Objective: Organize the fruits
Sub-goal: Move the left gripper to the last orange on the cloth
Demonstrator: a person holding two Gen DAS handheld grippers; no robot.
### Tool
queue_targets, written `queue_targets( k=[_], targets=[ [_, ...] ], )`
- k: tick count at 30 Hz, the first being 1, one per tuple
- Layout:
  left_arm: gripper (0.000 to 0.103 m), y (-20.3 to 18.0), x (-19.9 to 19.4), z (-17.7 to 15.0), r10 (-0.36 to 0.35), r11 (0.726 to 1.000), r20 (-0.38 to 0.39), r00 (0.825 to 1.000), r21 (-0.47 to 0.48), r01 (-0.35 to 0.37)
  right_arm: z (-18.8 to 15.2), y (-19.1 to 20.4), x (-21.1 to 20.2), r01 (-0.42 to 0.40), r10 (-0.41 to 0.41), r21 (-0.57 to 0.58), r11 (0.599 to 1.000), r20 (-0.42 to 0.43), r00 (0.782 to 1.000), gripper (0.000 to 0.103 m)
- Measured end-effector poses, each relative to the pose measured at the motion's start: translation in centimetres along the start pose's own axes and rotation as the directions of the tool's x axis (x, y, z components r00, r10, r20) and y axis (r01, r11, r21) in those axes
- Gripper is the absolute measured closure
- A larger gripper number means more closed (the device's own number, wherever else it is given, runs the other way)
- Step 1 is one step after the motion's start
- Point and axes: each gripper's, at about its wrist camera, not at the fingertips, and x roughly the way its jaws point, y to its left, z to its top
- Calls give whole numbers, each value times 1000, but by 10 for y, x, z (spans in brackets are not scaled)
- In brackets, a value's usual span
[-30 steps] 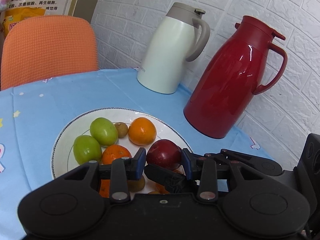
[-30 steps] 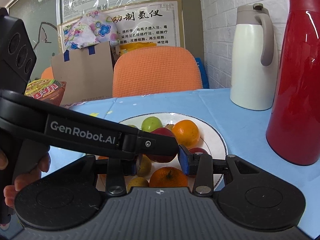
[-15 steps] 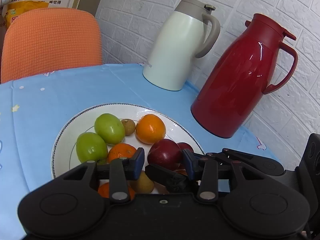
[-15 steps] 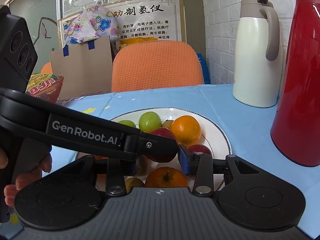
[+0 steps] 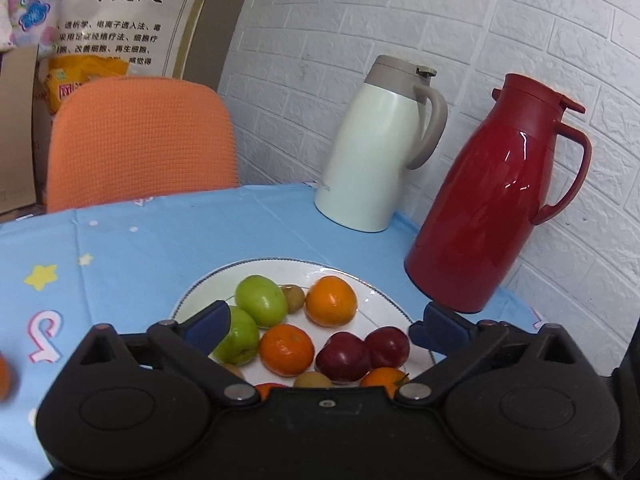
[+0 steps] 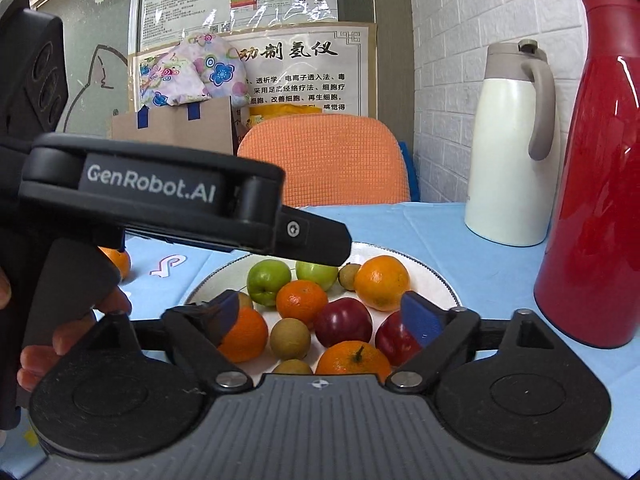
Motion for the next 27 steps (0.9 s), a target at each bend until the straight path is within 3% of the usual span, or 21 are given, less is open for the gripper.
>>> queue_targets(
  k=[10,18,27],
  targets=[
    [0,9,-37,-9,48,999,8,999,17,-48,2,22,-19,-26,26,0,1000,11,1000,0],
    [0,55,-89,-44,150,988,6,989,-34,-150,-11,52,-25,-125,125,18,992,-35,992,0],
    [0,121,-126,-53,310,939,3,951,-154,-306,-14,86,-26,-207,208,23,978,-59,976,0]
  ],
)
